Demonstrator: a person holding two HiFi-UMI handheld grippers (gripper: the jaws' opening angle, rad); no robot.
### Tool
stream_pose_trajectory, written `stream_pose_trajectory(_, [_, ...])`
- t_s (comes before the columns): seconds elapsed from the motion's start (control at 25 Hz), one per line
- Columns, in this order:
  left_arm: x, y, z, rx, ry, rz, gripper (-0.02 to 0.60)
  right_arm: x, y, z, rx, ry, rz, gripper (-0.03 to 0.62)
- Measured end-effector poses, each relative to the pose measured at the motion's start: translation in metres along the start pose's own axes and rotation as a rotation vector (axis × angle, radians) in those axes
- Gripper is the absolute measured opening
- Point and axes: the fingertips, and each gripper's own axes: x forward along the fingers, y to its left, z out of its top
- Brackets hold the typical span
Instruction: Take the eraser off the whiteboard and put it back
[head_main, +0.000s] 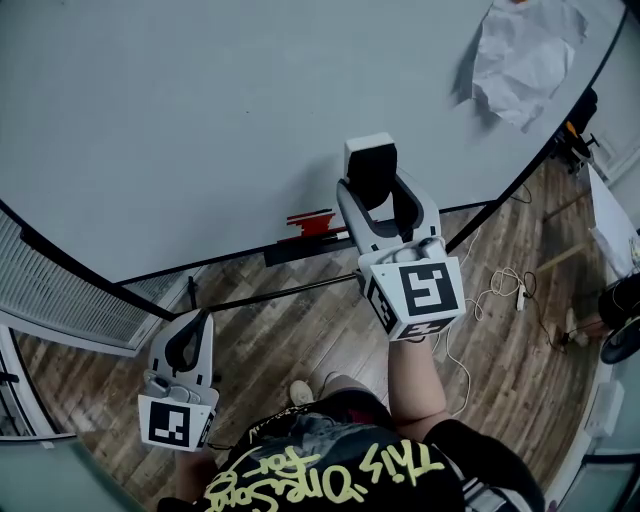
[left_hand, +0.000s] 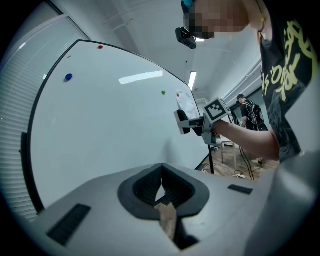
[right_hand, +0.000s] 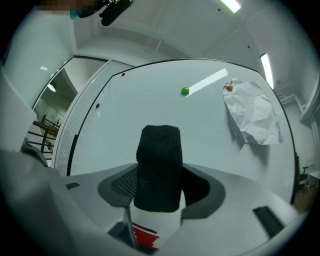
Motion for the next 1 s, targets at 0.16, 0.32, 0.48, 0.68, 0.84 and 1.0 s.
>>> stream_pose_trajectory(0.16, [0.004,-0.003,0.002,0.025,-0.004,-0.016,0.008,-0.012,-0.006,0.0,0.006,0.001,-0.006,0.245])
stream_pose_trajectory(0.32, [0.011,-0.007,0.003,-0.031,0.007,-0.018,0.008,-0.022,-0.013,0.0,0.009,0.0,-0.011,0.245])
stream_pose_trajectory(0.48, [0.021,-0.014,0.008,-0.018,-0.013,-0.056,0.008,-0.032,-0.018,0.0,0.009,0.0,-0.011,0.245])
stream_pose_trajectory(0.68, [0.028,-0.02,0.011,-0.011,-0.018,-0.079,0.008,-0.047,-0.021,-0.004,-0.002,0.018,-0.011,0.245])
stream_pose_trajectory(0.84, [0.035,-0.022,0.016,0.043,-0.044,-0.112,0.008,-0.057,-0.028,-0.009,-0.005,0.034,-0.025,0.245])
stream_pose_trajectory(1.0, [0.042,-0.025,0.022,0.045,-0.026,-0.114,0.008,-0.064,-0.035,-0.019,-0.007,0.061,-0.041,0.245])
